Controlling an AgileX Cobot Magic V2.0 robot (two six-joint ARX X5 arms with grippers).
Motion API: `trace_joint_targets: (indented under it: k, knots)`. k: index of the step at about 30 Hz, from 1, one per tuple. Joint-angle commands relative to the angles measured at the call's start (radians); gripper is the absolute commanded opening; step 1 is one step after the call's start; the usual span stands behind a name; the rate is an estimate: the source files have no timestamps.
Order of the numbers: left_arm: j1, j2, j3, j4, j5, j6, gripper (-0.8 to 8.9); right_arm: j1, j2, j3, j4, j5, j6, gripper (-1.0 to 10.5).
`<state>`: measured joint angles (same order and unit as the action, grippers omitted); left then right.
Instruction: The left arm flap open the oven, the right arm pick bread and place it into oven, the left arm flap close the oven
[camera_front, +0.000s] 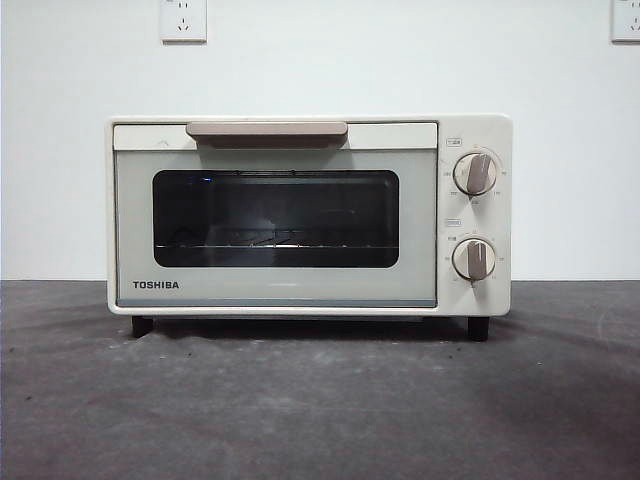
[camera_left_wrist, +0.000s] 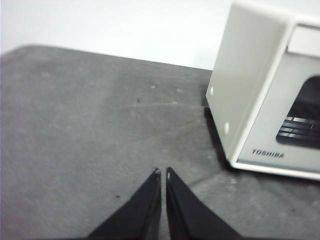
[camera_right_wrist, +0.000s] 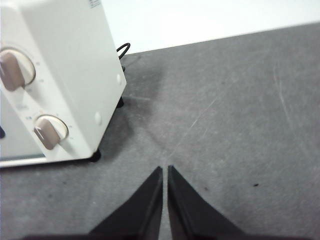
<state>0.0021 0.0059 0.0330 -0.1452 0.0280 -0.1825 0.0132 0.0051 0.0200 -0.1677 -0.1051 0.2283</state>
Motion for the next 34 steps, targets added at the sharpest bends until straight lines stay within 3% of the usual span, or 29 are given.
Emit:
trace_joint_targets:
  k: [1, 6, 12, 21, 25, 30, 34]
  knots:
    - [-0.003, 0.010, 0.020, 0.009, -0.001, -0.137, 0.16, 0.010, -0.001, 0.040, 0.008, -0.001, 0.095, 0.1]
    - [-0.008, 0.075, 0.134, 0.006, 0.005, -0.171, 0.16, 0.025, 0.016, 0.133, -0.029, -0.003, 0.144, 0.1]
    - [-0.011, 0.246, 0.362, -0.068, 0.056, -0.143, 0.16, 0.026, 0.099, 0.304, -0.129, -0.037, 0.137, 0.1]
    - [-0.094, 0.547, 0.731, -0.280, 0.230, -0.067, 0.16, 0.026, 0.303, 0.597, -0.281, -0.210, 0.018, 0.1]
    - [-0.183, 0.644, 0.866, -0.396, 0.269, 0.028, 0.16, 0.027, 0.412, 0.745, -0.375, -0.292, -0.055, 0.1]
    - [-0.284, 0.705, 0.965, -0.449, 0.278, 0.126, 0.16, 0.062, 0.518, 0.890, -0.508, -0.365, -0.159, 0.1]
    - [-0.334, 0.720, 0.990, -0.451, 0.365, 0.153, 0.16, 0.117, 0.565, 0.956, -0.582, -0.378, -0.220, 0.1]
